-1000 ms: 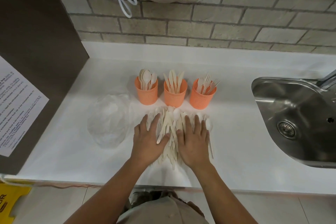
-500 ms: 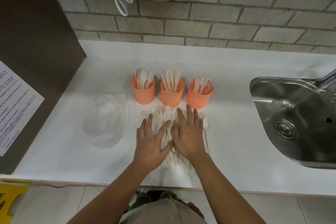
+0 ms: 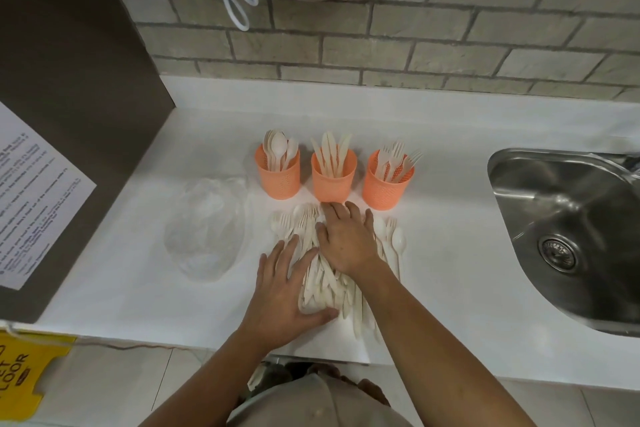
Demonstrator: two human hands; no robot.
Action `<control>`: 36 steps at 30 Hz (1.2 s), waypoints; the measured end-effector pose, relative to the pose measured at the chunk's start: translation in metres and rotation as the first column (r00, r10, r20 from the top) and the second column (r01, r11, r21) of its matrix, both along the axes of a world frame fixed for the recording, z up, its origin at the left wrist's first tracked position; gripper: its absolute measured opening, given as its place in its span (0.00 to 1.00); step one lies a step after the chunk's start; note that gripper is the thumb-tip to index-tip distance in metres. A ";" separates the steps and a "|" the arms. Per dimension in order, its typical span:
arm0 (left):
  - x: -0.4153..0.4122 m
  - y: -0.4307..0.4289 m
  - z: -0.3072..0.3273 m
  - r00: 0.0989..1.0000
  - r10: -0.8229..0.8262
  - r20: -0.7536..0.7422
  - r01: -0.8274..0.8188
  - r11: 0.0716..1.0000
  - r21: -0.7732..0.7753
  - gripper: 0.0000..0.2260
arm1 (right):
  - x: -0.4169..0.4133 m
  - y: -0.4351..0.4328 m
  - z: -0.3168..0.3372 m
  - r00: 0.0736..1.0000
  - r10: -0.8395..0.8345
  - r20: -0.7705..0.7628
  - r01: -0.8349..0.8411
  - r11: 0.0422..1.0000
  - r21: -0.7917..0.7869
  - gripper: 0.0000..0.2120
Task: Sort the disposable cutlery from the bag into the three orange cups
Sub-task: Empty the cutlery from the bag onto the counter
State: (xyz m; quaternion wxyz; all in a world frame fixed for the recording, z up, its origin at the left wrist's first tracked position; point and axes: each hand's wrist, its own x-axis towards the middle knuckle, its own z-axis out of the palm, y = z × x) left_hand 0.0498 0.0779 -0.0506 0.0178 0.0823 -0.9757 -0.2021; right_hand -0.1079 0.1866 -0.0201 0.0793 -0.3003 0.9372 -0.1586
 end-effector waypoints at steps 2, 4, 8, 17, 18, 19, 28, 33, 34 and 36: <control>0.002 0.000 -0.003 1.000 0.004 -0.001 -0.004 1.000 0.009 0.49 | 0.001 -0.002 -0.002 1.000 -0.002 0.000 0.002 1.000 0.004 0.22; 0.001 0.000 -0.003 1.000 0.008 -0.025 -0.008 1.000 0.019 0.49 | 0.003 -0.002 -0.005 1.000 0.001 -0.016 -0.001 1.000 -0.006 0.22; -0.001 0.003 0.000 0.999 0.024 -0.041 -0.023 0.999 0.034 0.51 | 0.003 -0.003 -0.008 0.999 -0.033 -0.004 0.033 0.999 0.005 0.25; 0.000 0.005 0.010 0.998 -0.038 0.039 0.039 0.999 -0.021 0.61 | -0.002 0.001 -0.013 1.000 -0.016 0.021 0.017 0.996 -0.088 0.24; 0.001 0.005 0.010 0.998 -0.050 0.032 0.050 0.999 -0.014 0.62 | -0.002 0.002 -0.014 1.000 -0.005 0.029 0.007 0.996 -0.090 0.24; 0.000 0.005 0.010 0.998 -0.054 0.033 0.054 0.999 -0.006 0.62 | -0.002 0.002 -0.014 1.000 0.002 0.030 0.001 0.996 -0.086 0.24; 0.000 0.004 0.004 0.996 -0.072 -0.051 0.073 0.997 0.013 0.56 | 0.005 0.013 -0.002 0.995 -0.073 -0.062 0.049 0.941 -0.335 0.22; 0.002 0.000 0.005 0.994 -0.089 -0.060 0.091 0.995 0.038 0.55 | 0.034 0.063 0.003 0.984 -0.096 -0.153 0.028 0.916 -0.400 0.20; 0.002 -0.001 0.004 0.995 -0.081 -0.056 0.083 0.996 0.044 0.55 | 0.044 0.077 0.000 0.985 -0.095 -0.142 0.039 0.935 -0.353 0.22; 0.001 -0.002 -0.001 0.996 -0.066 -0.060 0.070 0.996 0.058 0.54 | 0.065 0.097 -0.008 0.992 -0.071 -0.103 0.049 0.978 -0.203 0.27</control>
